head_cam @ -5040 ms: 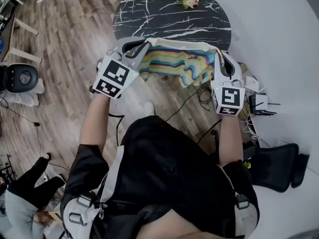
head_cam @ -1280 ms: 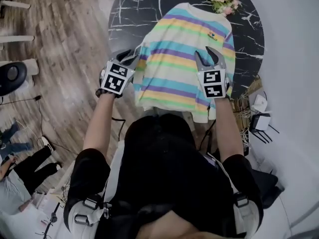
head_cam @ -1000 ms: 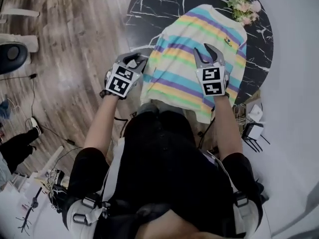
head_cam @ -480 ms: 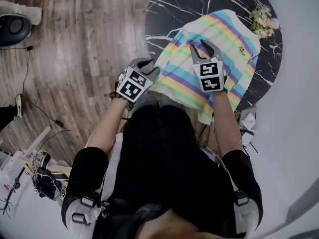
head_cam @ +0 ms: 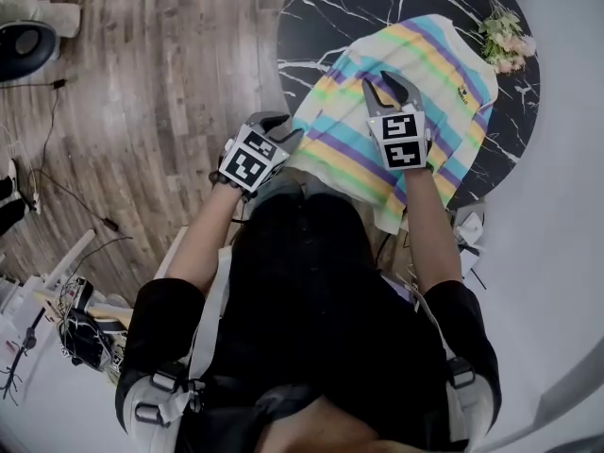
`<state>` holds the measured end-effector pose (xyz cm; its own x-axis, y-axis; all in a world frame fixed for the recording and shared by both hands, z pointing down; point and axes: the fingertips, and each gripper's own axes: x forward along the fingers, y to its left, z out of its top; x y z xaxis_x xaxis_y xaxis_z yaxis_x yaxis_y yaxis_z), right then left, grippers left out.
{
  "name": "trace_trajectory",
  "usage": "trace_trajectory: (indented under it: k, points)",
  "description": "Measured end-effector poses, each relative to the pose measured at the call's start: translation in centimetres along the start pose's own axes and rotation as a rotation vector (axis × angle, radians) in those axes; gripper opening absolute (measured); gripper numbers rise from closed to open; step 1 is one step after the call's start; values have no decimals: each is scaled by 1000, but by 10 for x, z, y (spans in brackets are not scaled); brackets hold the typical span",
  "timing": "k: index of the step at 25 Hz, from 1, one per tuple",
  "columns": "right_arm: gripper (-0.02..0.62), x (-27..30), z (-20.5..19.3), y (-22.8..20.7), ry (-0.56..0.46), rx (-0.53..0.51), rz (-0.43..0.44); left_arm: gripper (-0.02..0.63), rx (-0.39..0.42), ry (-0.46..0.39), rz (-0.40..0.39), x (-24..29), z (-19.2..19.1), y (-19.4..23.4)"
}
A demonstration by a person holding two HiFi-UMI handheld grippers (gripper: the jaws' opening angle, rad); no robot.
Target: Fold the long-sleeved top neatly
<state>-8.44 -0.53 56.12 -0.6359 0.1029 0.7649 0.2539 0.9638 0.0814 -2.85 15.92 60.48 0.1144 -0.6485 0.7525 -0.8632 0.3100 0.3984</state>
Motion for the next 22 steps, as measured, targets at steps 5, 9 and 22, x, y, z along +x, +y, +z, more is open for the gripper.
trace_trajectory:
  k: [5, 9, 22]
  points:
    - [137, 4, 3, 3, 0, -11, 16, 160, -38, 2, -30, 3, -4, -2]
    - [130, 7, 4, 2, 0, -16, 20, 194, -82, 11, -91, 5, -7, -5]
    - [121, 2, 3, 0, 6, -3, 26, 79, -127, 58, -218, 6, -10, -8]
